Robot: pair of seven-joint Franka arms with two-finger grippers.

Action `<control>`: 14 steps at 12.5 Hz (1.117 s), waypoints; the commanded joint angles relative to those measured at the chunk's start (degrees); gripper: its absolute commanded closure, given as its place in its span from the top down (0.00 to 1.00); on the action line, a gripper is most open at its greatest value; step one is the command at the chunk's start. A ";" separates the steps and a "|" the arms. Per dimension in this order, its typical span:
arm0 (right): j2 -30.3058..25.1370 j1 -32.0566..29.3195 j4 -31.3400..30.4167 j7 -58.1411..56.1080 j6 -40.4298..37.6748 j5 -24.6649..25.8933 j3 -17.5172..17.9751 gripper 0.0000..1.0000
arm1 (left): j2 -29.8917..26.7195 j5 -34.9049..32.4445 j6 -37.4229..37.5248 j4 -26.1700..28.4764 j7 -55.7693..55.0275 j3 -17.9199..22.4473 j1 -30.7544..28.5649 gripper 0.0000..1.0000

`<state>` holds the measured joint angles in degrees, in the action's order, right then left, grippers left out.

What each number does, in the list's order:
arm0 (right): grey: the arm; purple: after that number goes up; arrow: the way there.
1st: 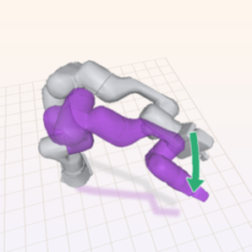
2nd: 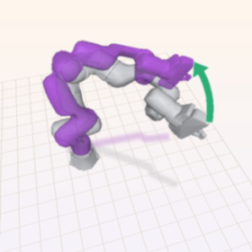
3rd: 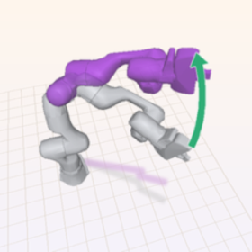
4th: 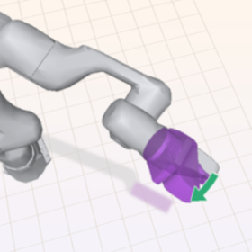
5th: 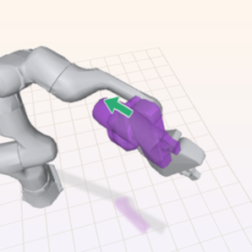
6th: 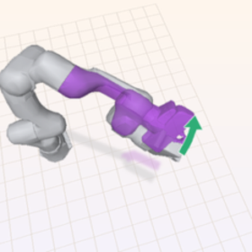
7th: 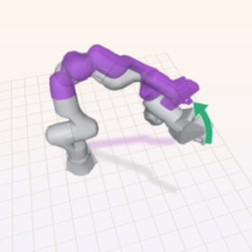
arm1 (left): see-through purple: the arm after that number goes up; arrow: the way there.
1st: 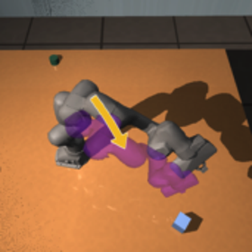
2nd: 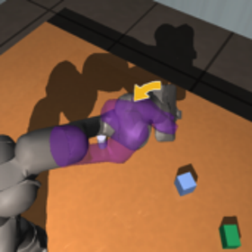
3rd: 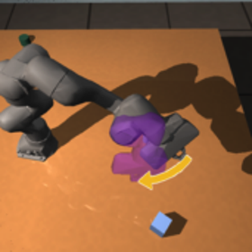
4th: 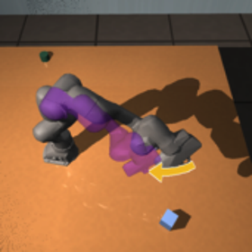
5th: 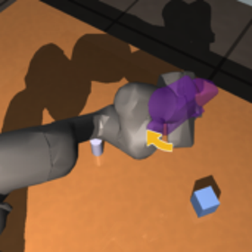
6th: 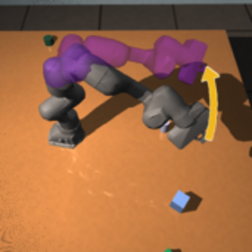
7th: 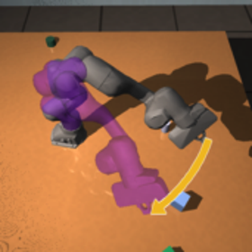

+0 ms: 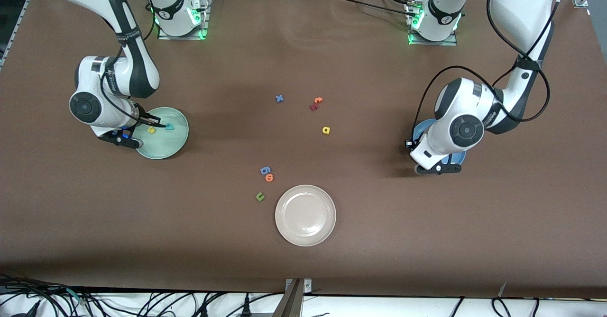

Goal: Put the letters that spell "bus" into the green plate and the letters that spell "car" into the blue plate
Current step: 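Place the c on the blue plate while the right gripper places the u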

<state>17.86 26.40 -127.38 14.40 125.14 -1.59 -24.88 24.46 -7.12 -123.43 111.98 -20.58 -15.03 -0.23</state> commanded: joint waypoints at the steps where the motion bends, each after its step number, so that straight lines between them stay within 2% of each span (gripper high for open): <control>1: -0.99 0.23 -0.85 -1.30 0.37 -0.69 -0.08 0.21 | -6.52 0.70 -7.93 10.52 5.10 -0.53 -2.23 0.18; 2: -1.07 0.23 -0.85 -1.30 0.19 -0.69 -0.08 0.53 | -7.23 0.70 -11.01 12.89 6.59 -0.44 -2.58 0.17; 3: -1.34 0.23 -0.77 -1.39 0.19 -0.69 -0.08 0.95 | -7.93 0.62 -13.91 15.00 8.00 -0.44 -3.63 0.17; 4: -1.51 0.23 -0.42 -1.48 -0.07 -0.69 -0.16 1.00 | -8.46 0.62 -15.68 16.42 9.75 -0.44 -4.42 0.17; 6: -2.04 0.23 1.85 -1.57 -3.47 -0.61 -0.08 1.00 | -8.91 0.53 -16.22 17.48 13.01 -0.44 -5.57 0.17; 7: -2.56 0.23 4.83 -1.57 -7.50 -0.61 -0.08 1.00 | -9.08 0.53 -16.22 17.49 13.54 -0.44 -5.83 0.17; 9: -2.31 0.14 15.00 -1.65 -18.99 -0.52 -0.16 0.99 | -8.73 -1.74 -16.31 17.31 13.64 -0.44 -6.53 0.18; 10: -1.87 0.14 20.10 -1.65 -23.75 -0.43 -0.08 1.00 | -8.73 -2.89 -16.31 17.31 13.90 -0.44 -6.98 0.34; 11: -1.87 0.14 24.07 -1.65 -26.41 -0.43 -0.08 1.00 | -8.73 -3.07 -15.70 16.79 16.34 -0.44 -6.98 0.77; 12: -2.21 0.23 26.89 -1.65 -27.66 -0.43 0.01 1.00 | -8.82 -3.08 -15.35 16.61 17.06 -0.53 -6.98 1.00; 14: -2.22 0.23 33.39 -2.18 -30.47 -0.43 0.01 1.00 | -8.82 -2.29 -14.82 16.34 16.10 -0.53 -6.89 1.00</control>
<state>15.05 26.59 -99.64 13.40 98.26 -1.60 -24.81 17.41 -8.69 -139.21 127.72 -5.09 -14.99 -6.42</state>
